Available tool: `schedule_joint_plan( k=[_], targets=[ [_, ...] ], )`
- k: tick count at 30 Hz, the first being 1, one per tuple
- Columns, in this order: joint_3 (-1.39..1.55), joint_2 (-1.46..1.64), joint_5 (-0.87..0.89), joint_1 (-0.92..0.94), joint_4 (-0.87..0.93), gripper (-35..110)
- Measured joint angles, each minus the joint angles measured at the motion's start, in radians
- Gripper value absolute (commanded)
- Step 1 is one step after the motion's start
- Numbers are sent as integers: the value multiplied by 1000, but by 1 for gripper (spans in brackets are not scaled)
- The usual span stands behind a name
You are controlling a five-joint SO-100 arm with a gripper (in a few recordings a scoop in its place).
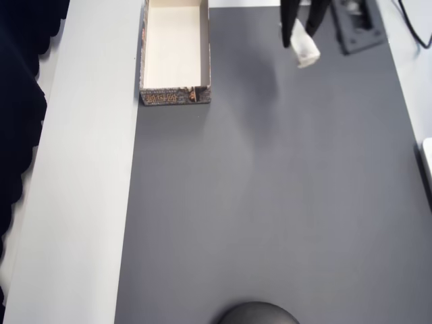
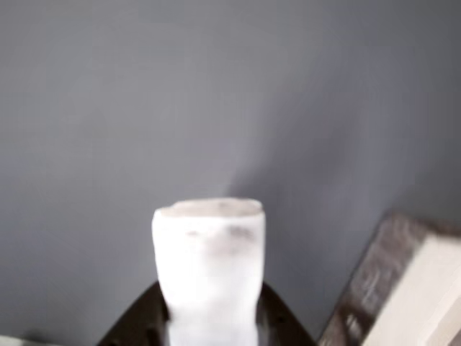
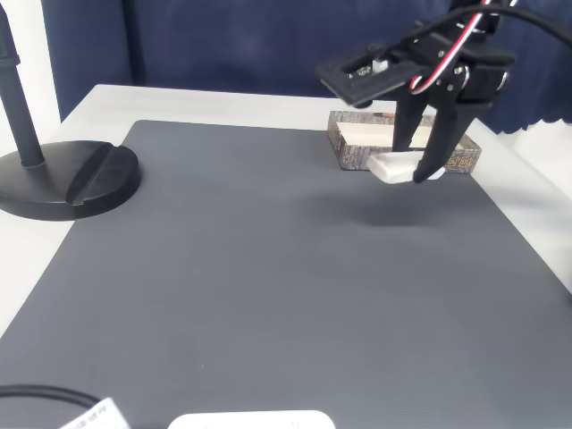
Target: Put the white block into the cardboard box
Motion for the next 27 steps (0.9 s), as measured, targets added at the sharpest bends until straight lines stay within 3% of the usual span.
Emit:
schedule_joint_plan(
  k=[5,19,27],
  targets=[
    [-78,-3,-91,97,64,-2],
    [-417,-247,-103,387,201,-2],
    [-552,-388,11,508,222,-2]
  ],
)
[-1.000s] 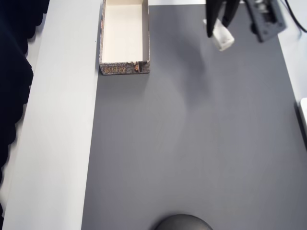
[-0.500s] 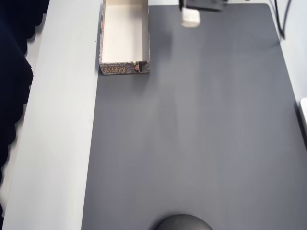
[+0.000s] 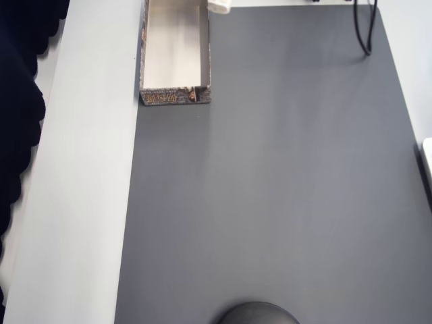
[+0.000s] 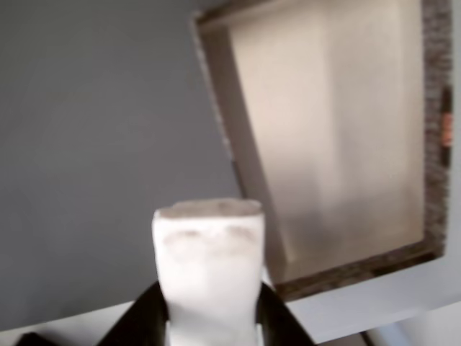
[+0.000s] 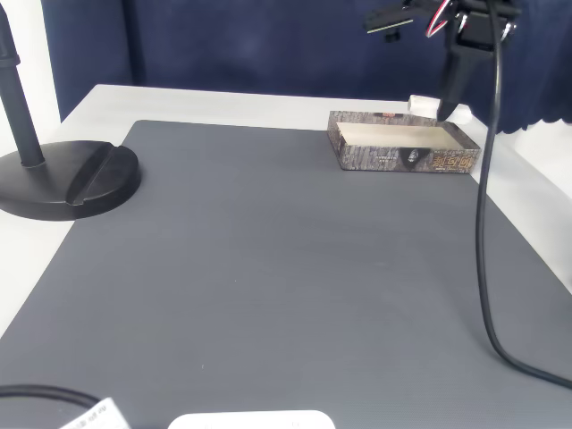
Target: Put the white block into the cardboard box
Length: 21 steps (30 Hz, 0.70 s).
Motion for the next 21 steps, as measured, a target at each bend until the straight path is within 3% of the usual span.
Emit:
schedule_joint_plan(
  k=[21],
  targets=[
    [-503,-445,357,100,8,-2]
  ],
)
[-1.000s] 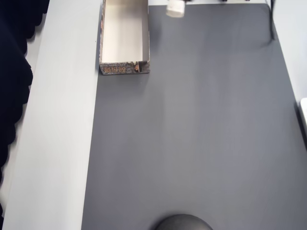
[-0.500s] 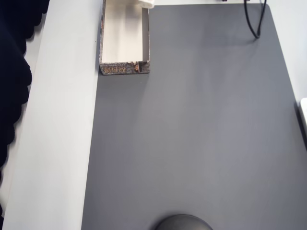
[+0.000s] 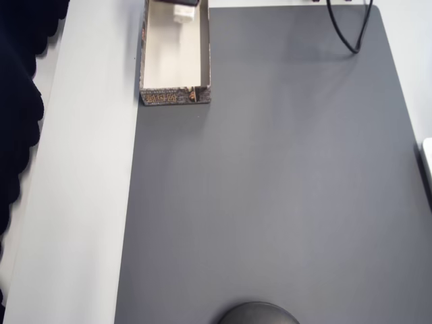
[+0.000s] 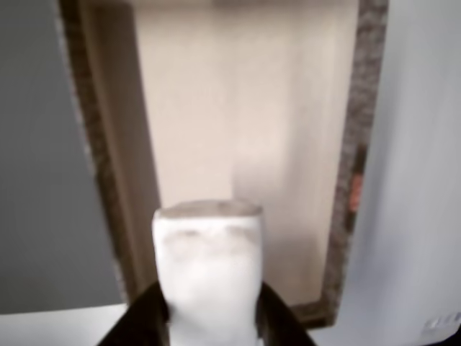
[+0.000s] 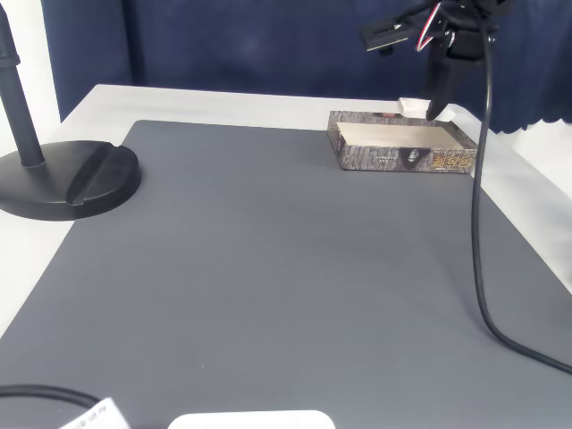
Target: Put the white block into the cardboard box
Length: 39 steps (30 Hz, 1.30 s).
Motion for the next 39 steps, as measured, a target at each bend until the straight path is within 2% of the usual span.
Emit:
schedule_joint_plan(
  k=[10,25,39],
  targets=[
    [-149,-135,75,0,0,-2],
    [-256,-245,75,-28,0,-2],
    [-258,-258,-48,-48,0,-2]
  ],
)
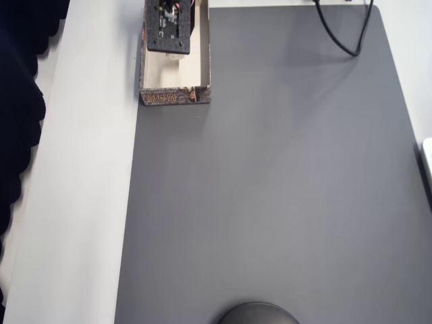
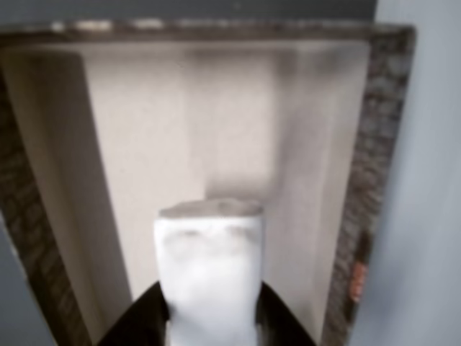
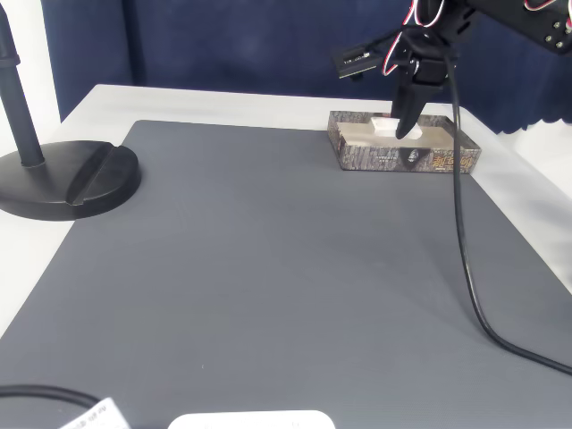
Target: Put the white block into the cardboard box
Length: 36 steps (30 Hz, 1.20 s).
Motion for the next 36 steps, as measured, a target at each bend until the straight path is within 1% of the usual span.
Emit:
schedule_joint_plan(
  k=[18,25,30,36],
  targets=[
    [-106,-107,-12,0,0,-1],
    [-118,-112,-12,0,0,4],
    [-123,-112,-8,0,0,13],
    [-123,-112,-3,2,0,16]
  ],
)
